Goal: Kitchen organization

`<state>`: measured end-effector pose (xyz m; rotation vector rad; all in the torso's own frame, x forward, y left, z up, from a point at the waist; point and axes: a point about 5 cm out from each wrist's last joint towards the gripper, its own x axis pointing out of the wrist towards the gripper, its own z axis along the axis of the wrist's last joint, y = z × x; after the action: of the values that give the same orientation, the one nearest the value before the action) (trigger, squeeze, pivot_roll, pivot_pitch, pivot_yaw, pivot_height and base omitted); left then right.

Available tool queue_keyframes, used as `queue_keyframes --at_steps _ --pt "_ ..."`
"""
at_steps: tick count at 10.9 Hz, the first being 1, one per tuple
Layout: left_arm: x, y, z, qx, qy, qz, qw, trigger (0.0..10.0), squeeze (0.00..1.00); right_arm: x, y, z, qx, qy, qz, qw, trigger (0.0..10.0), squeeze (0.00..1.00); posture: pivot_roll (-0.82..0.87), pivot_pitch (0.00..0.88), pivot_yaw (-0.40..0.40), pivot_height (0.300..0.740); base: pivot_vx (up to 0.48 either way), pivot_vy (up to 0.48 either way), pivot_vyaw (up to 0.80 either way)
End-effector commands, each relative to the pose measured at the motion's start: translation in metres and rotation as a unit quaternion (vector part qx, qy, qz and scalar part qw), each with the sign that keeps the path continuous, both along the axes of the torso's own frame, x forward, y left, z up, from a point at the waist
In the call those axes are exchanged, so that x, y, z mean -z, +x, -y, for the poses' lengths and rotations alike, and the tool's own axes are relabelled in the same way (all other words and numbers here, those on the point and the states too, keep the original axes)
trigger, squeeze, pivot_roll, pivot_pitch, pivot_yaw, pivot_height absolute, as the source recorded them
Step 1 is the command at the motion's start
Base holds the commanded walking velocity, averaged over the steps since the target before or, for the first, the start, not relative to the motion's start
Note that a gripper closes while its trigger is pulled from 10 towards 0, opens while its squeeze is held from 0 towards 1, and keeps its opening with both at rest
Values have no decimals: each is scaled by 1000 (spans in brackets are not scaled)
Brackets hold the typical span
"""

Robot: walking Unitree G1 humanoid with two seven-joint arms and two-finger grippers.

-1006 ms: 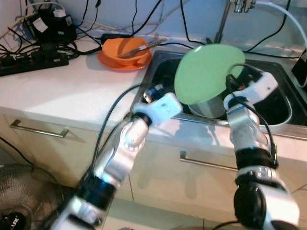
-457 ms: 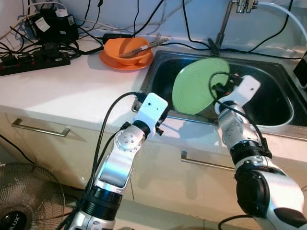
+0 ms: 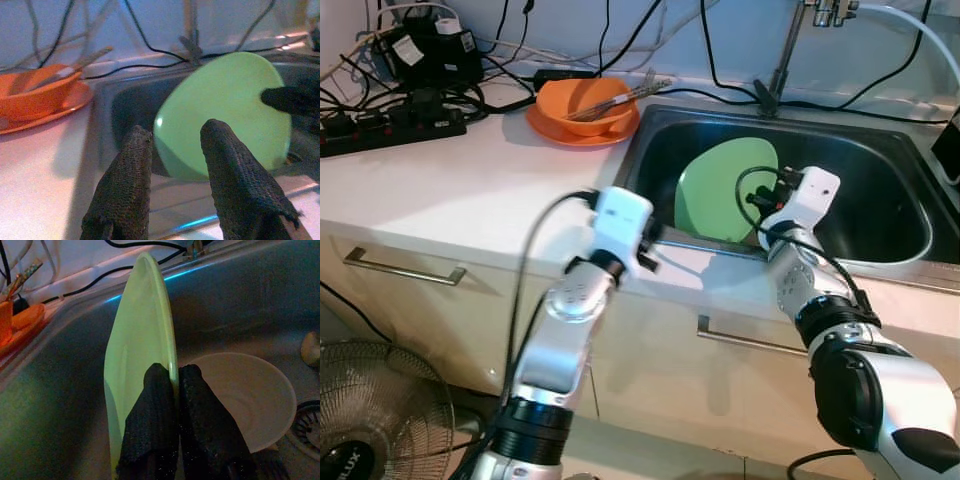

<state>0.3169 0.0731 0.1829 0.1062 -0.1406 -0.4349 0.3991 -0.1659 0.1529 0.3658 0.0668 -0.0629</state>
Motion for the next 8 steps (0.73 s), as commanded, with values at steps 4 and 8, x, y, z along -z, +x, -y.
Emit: queue_keyframes --at_steps 4,8 --pt "20 0 -5 1 -13 -22 1000 10000 0 -4 1 -4 -17 -41 17 999 10000 0 232 41 -13 740 0 0 0" --pt "25 -1 -3 6 -10 -24 1000 10000 0 2 0 -10 -32 -54 7 998 10000 0 235 34 -13 740 0 0 0"
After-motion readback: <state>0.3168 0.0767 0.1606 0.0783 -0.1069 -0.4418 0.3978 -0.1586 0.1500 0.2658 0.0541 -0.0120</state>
